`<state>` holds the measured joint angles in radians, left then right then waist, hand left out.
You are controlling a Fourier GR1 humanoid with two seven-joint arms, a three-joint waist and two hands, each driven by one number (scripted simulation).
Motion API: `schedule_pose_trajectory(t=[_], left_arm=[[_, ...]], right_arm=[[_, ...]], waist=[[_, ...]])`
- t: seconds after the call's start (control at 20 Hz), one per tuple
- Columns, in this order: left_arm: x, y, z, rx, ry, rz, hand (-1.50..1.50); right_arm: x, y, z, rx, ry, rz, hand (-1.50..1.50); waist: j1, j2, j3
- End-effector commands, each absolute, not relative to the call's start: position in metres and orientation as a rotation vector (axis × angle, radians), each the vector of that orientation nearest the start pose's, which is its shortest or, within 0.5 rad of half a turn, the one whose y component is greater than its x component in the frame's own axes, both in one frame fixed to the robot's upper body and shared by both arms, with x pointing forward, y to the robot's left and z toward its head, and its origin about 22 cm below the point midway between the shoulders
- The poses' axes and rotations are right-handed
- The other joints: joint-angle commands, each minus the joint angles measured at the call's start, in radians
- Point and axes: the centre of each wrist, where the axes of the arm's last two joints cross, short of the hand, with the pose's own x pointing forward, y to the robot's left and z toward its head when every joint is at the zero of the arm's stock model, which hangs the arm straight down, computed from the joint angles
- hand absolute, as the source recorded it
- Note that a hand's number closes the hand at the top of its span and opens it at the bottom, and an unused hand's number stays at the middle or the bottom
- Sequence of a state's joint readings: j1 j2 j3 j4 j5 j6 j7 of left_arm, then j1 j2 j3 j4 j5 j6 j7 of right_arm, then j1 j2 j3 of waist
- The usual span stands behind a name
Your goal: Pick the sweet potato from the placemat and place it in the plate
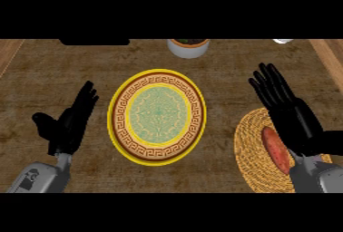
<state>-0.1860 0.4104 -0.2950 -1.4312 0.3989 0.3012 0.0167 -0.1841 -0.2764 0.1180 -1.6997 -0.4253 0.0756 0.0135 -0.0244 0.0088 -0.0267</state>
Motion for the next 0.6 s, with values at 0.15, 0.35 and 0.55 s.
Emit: schedule_pose_trajectory(t=[0.15,0.35,0.55], left_arm=[[0.263,0.289,-0.001,0.163,-1.528,-0.138,0.0],[0.257,0.291,-0.003,0.175,-1.495,-0.147,0.0],[0.248,0.298,-0.016,0.149,-1.514,-0.133,0.0]], right_arm=[[0.291,-0.258,0.076,0.255,-1.574,0.109,1.5],[0.29,-0.298,0.101,-0.442,-1.65,0.461,1.5],[0.242,-0.253,0.01,-0.357,-1.732,0.108,-1.5]], waist=[[0.032,-0.006,0.026],[0.016,-0.011,0.013],[0.013,-0.009,0.027]])
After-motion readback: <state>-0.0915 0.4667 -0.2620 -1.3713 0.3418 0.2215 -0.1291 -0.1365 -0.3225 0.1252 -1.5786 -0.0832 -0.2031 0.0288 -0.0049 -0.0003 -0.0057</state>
